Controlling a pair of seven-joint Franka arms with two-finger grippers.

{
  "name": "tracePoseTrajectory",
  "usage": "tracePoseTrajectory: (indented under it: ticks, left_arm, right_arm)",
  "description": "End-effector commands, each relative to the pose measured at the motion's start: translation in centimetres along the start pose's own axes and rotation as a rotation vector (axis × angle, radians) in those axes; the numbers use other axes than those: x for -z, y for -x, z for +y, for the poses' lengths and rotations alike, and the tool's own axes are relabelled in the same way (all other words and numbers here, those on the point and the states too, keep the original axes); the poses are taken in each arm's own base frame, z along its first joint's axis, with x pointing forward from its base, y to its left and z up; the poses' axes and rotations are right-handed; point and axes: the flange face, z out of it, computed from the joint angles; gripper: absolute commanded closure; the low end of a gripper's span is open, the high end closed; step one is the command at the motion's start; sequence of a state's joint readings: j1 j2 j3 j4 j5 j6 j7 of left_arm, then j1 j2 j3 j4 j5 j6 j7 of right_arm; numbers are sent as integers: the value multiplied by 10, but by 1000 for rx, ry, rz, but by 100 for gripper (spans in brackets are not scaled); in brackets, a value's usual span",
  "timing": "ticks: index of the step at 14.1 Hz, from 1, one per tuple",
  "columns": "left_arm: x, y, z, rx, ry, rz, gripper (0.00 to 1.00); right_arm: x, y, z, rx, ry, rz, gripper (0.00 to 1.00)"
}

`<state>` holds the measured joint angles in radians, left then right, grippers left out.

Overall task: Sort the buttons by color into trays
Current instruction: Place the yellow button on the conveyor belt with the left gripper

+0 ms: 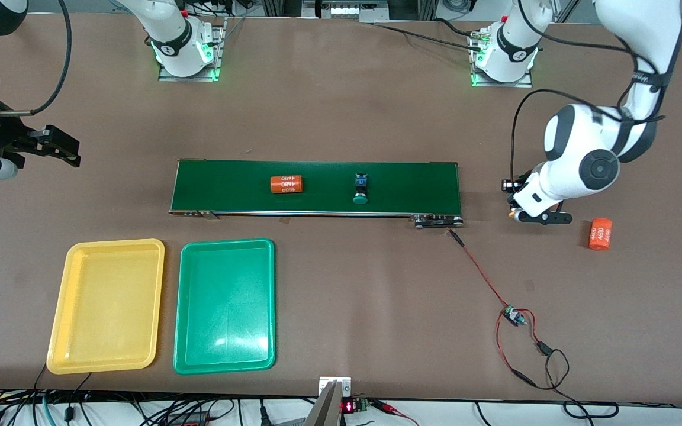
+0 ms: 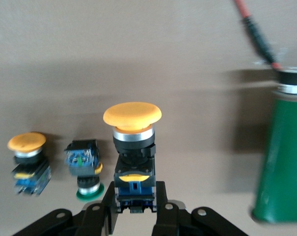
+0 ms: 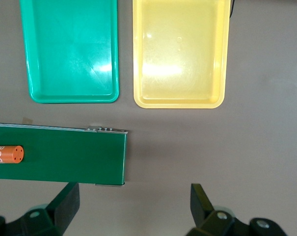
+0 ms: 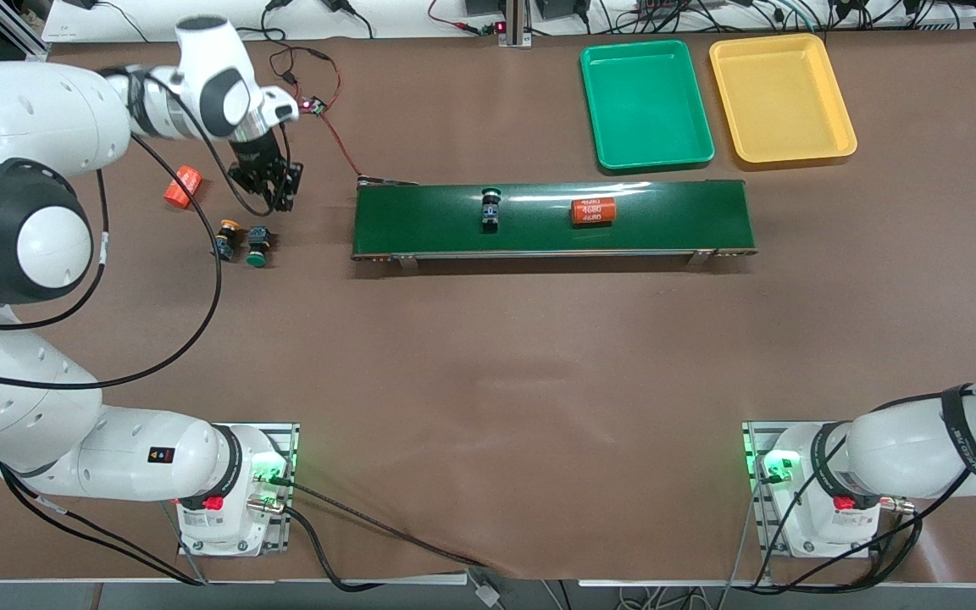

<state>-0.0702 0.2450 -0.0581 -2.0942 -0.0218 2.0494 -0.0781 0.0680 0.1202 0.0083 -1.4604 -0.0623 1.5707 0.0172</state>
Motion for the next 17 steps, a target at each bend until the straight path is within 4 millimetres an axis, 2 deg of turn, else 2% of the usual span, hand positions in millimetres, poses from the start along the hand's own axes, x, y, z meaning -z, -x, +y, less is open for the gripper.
tracePoseTrajectory:
  ticks: [1, 2, 4, 5, 8, 10, 11, 12, 13, 14, 15, 17]
  left_arm:
    - [12, 11, 76, -20, 10, -20, 90]
    - [12, 16, 109, -3, 38, -22, 90]
    - [7, 24, 162, 2, 88, -9, 89]
    - [0, 27, 182, -9, 90, -3, 88]
    - [-31, 30, 214, -14, 94, -14, 87]
    - [-37, 30, 217, -4, 95, -14, 85]
    - [-40, 29, 216, -2, 94, -18, 77]
    - [-43, 28, 216, 1, 94, -25, 54]
    - [-40, 27, 216, 0, 97, -19, 1]
    - [-34, 27, 216, 2, 100, -11, 0]
    - [-27, 28, 215, 2, 101, -1, 0]
    - [-2, 33, 213, 19, 107, 34, 0]
  right_arm:
    - [0, -1, 1, 11, 0, 10, 0]
    - [-2, -3, 0, 12, -8, 5, 0]
    - [-6, -3, -1, 6, -14, -4, 0]
    - [-7, -3, -1, 3, -14, -7, 0]
    - [-6, -3, -6, 0, -15, -7, 0]
    - [-10, -5, -8, -12, -82, -10, 0]
    - [-20, -10, -9, -12, -99, -29, 0]
    - [-28, -16, -10, -9, -89, -32, 0]
    - [-28, -19, -9, -14, -95, -17, 0]
    - [-31, -22, -6, -20, -101, -3, 0]
    - [-47, -31, -7, -18, -94, -20, 0]
    - [-53, -35, -13, -13, -94, -14, 0]
